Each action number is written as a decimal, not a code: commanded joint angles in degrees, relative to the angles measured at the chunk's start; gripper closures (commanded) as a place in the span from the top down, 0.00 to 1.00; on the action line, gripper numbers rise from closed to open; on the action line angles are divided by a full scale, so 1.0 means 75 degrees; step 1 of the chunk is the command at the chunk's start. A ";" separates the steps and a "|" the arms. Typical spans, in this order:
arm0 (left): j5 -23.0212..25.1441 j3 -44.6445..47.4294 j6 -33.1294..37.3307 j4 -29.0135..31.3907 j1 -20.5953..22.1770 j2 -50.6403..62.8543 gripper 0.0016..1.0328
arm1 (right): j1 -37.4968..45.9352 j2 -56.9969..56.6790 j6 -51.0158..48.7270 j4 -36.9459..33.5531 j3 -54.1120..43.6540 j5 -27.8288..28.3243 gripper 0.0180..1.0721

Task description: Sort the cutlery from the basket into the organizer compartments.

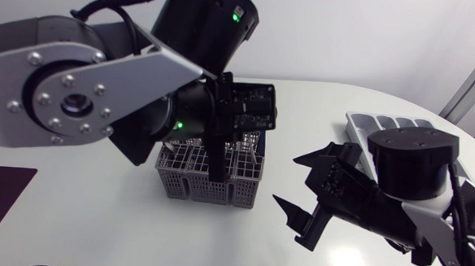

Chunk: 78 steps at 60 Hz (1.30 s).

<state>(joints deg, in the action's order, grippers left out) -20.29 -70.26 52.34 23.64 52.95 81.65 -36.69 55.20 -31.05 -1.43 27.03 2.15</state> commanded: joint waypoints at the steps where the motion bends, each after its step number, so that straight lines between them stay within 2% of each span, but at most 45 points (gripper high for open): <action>1: -0.0095 -0.0476 -0.0908 0.0247 0.0018 -0.0140 0.03 | -0.0077 0.0011 0.0483 0.0074 0.0264 -0.0217 0.93; 10: -0.0095 -0.0956 -0.2513 0.0938 0.0007 0.0165 0.03 | -0.0487 0.0011 0.0718 0.0156 0.0346 -0.1178 0.93; 20: -0.0001 -0.1366 -0.4025 0.1360 -0.0122 0.0446 0.03 | -0.0839 0.0035 0.0870 0.0449 0.0439 -0.1752 0.96; 27: 0.0632 -0.1777 -0.5232 0.1794 -0.0450 0.0657 0.04 | -0.0909 0.0152 0.1011 0.0566 0.0604 -0.1857 0.96; 29: 0.1042 -0.1976 -0.5654 0.2087 -0.0603 0.0774 0.05 | -0.0944 0.0222 0.1011 0.0613 0.0662 -0.1928 0.96; 34: 0.1686 -0.2234 -0.6158 0.2368 -0.0884 0.0950 0.06 | -0.1015 0.0339 0.1011 0.0800 0.0732 -0.2021 0.95; 38: 0.1932 -0.2374 -0.6486 0.2426 -0.1013 0.0997 0.06 | -0.1062 0.0398 0.0999 0.1046 0.0709 -0.2045 0.94; 54: 0.2636 -0.2820 -0.6955 0.2930 -0.1224 0.1301 0.07 | -0.1237 0.0890 0.0612 0.1843 0.0885 -0.2162 0.68; 56: 0.2671 -0.2831 -0.6955 0.2954 -0.1224 0.1336 0.07 | -0.1261 0.0972 0.0542 0.1984 0.0897 -0.2174 0.63; 58: 0.2729 -0.2831 -0.6955 0.2977 -0.1236 0.1348 0.07 | -0.1272 0.1124 0.0460 0.2136 0.0943 -0.2197 0.51; 69: 0.2776 -0.2820 -0.6943 0.3047 -0.1318 0.1454 0.06 | -0.1284 0.1546 0.0226 0.2300 0.1213 -0.2303 0.28; 78: 0.2893 -0.2761 -0.6966 0.3036 -0.1376 0.1454 0.06 | -0.1272 0.1710 0.0155 0.2289 0.1365 -0.2303 0.23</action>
<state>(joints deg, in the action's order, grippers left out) 0.30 -89.84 1.45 46.04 43.11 91.79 -45.82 67.02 -28.77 15.20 35.59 -14.48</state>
